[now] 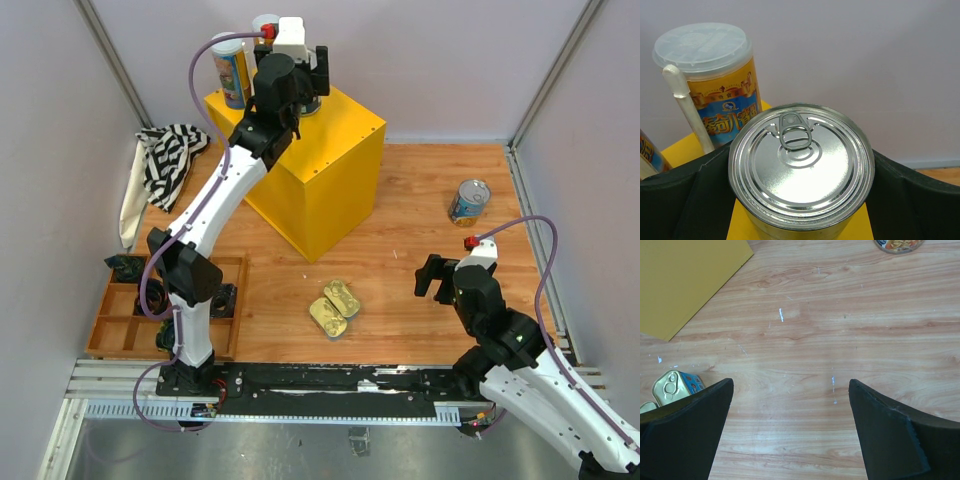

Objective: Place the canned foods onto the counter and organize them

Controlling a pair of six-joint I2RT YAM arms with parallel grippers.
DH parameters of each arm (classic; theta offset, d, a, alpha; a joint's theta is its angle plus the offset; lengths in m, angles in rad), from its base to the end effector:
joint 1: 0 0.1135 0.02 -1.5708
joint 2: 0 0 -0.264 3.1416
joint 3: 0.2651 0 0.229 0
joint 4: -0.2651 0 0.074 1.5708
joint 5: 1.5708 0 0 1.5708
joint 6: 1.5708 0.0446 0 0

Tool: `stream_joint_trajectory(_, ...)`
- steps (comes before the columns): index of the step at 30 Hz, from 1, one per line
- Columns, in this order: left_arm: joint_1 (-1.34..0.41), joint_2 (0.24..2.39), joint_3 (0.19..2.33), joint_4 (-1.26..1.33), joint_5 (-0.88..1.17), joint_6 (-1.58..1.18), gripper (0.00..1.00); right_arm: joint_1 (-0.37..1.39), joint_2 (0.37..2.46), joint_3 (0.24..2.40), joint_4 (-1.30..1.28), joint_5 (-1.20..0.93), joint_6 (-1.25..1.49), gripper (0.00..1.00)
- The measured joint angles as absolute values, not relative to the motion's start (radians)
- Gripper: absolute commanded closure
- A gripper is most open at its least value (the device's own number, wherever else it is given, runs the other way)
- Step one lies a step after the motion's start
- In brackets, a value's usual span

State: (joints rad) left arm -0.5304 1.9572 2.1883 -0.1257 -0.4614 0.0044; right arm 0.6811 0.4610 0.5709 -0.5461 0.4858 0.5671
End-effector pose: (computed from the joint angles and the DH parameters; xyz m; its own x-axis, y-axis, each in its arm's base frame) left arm 0.3846 -0.2025 0.4790 0.0911 -0.0488 -0.9946 0.0707 0.9966 -0.0425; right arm 0.0904 0.0464 0.2669 -0.3993 0.2878 -0.8705 -0.0160 0.9471 0.3205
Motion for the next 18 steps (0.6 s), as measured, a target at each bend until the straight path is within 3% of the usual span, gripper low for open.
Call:
stream_joint_trajectory(7,-0.53,1.959,2.159,-0.072,-0.466,0.027,0.52,0.681,0.461,0.571,-0.548,0.479,0.567,0.02)
stream_joint_trajectory(13,-0.53,1.955,2.114,0.009,-0.473,0.039,0.28,0.681,0.461,0.571,-0.552,0.474,0.567,0.02)
stream_joint_trajectory(18,-0.53,1.945,2.089,0.037,-0.471,0.039,0.15,0.681,0.461,0.571,-0.554,0.469,0.567,0.01)
